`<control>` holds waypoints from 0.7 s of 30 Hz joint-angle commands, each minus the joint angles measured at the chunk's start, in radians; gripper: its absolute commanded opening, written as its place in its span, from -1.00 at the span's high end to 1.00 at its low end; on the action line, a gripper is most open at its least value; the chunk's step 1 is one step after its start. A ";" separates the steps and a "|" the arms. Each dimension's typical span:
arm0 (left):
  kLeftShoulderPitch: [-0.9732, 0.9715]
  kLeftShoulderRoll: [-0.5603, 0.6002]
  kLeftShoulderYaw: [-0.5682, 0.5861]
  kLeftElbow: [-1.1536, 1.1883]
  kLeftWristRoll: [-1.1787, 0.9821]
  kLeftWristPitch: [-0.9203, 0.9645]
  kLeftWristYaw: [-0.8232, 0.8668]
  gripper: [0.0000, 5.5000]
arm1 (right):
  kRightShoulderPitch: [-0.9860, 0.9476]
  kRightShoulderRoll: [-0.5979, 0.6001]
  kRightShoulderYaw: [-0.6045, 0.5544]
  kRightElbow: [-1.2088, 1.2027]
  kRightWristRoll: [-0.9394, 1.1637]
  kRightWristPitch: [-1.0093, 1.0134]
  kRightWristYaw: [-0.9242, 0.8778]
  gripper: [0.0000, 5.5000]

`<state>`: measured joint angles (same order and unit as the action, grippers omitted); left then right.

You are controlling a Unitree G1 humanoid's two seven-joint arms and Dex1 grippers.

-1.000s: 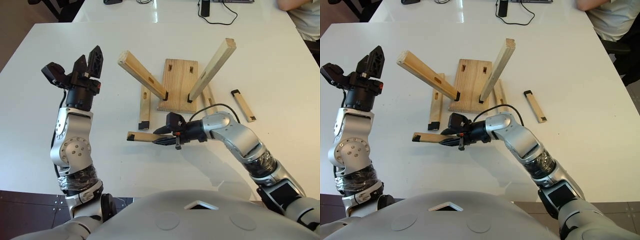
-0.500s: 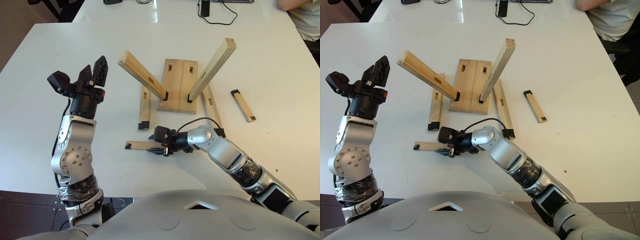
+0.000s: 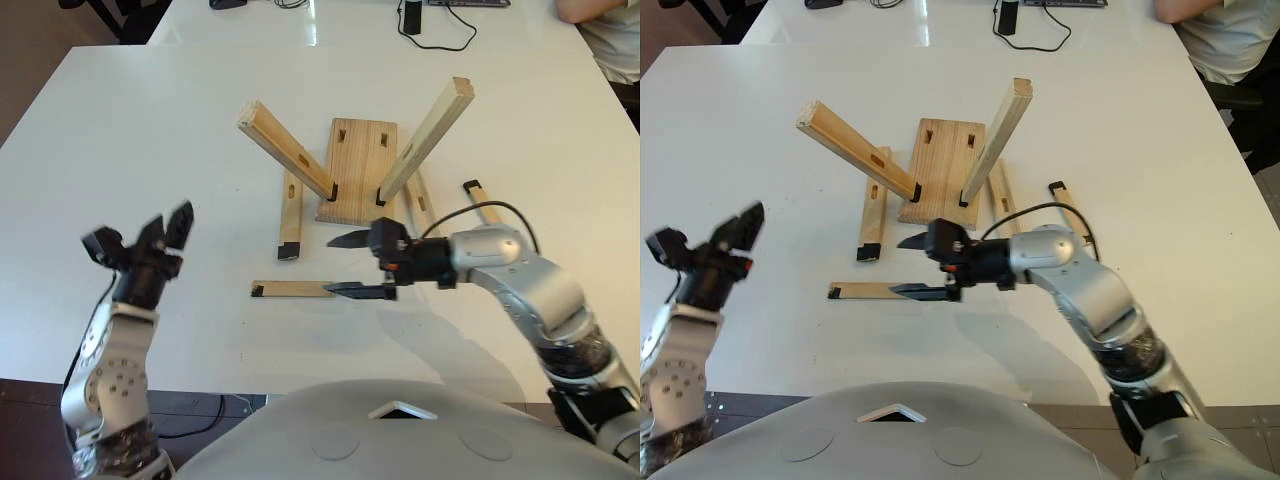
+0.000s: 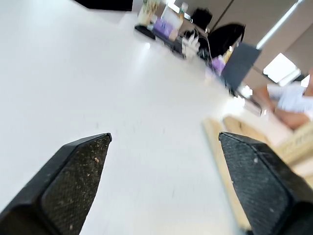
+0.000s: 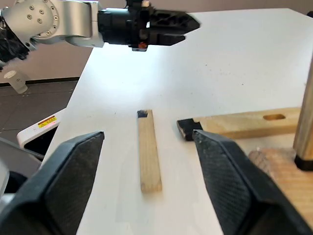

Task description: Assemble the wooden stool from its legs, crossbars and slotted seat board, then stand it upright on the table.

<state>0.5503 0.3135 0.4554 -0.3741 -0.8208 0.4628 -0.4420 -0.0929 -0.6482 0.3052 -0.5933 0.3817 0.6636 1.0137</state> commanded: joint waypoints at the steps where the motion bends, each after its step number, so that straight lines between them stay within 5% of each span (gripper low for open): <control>1: 0.129 0.124 -0.046 -0.085 0.037 0.008 -0.203 -0.48 | 0.085 -0.082 -0.037 0.067 -0.087 -0.111 -0.031 -0.23; 5: 0.167 0.250 -0.100 -0.232 0.068 0.039 -0.310 -0.48 | 0.152 -0.056 -0.024 0.102 -0.126 -0.166 -0.091 -0.23; 11: 0.101 0.384 -0.396 -0.352 0.319 0.021 -0.329 -0.48 | 0.173 -0.016 -0.004 0.166 -0.167 -0.230 -0.140 -0.23; 21: -0.125 0.343 -0.613 -0.166 0.565 -0.152 -0.319 -0.48 | 0.137 0.015 0.030 0.269 -0.205 -0.299 -0.130 -0.23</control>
<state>0.4508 0.6641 -0.1295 -0.5466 -0.2740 0.3177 -0.7577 0.0584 -0.6325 0.3250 -0.3395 0.1919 0.3796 0.8779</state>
